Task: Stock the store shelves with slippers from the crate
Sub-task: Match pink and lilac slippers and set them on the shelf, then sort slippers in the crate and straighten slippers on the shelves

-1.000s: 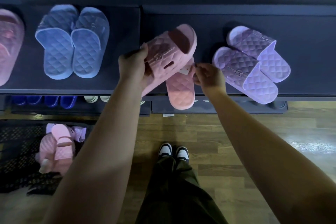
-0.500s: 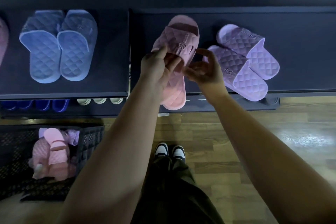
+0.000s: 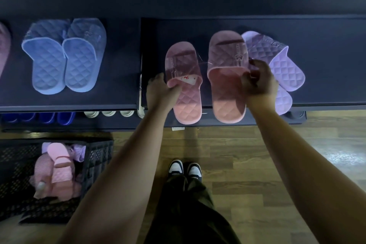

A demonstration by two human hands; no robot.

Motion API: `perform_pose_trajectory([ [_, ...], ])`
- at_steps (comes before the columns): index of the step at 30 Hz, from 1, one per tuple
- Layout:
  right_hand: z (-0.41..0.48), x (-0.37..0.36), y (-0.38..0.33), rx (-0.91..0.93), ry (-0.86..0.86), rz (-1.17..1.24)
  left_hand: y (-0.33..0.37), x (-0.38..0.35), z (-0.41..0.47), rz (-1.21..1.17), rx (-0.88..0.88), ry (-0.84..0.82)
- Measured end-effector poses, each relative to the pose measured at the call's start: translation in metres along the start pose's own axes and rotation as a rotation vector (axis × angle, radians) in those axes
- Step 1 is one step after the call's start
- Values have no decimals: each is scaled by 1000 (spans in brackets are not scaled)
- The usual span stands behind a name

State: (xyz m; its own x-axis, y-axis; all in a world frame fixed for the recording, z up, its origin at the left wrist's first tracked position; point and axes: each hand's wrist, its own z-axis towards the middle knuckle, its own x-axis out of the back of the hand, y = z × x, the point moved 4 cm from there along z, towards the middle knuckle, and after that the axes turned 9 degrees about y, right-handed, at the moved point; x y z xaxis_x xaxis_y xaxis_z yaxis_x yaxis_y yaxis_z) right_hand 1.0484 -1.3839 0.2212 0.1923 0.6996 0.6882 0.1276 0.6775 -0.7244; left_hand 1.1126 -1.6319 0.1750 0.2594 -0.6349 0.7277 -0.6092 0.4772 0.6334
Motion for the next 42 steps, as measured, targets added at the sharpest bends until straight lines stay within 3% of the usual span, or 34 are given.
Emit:
perform_pose_trajectory([
  [3,-7,-3,7,24,-1,11,-1,-9,2,152,-119,91],
  [14,-7,-64,-22,37,-91,-72,-18,44,35,172,-195,329],
  [20,-13,-83,-14,-49,-64,-205,-29,44,41,155,-207,335],
  [30,-9,-81,-26,0,-89,-111,-15,35,42,69,-199,240],
  [32,-8,-64,-21,-3,-47,-38,-8,31,28,26,-168,229],
  [36,-3,-5,1,61,174,99,20,18,-18,-98,-374,369],
  [39,11,33,34,31,302,67,47,-7,-50,-143,-515,368],
  [42,33,56,75,18,309,-7,69,-42,-78,-182,-545,317],
])
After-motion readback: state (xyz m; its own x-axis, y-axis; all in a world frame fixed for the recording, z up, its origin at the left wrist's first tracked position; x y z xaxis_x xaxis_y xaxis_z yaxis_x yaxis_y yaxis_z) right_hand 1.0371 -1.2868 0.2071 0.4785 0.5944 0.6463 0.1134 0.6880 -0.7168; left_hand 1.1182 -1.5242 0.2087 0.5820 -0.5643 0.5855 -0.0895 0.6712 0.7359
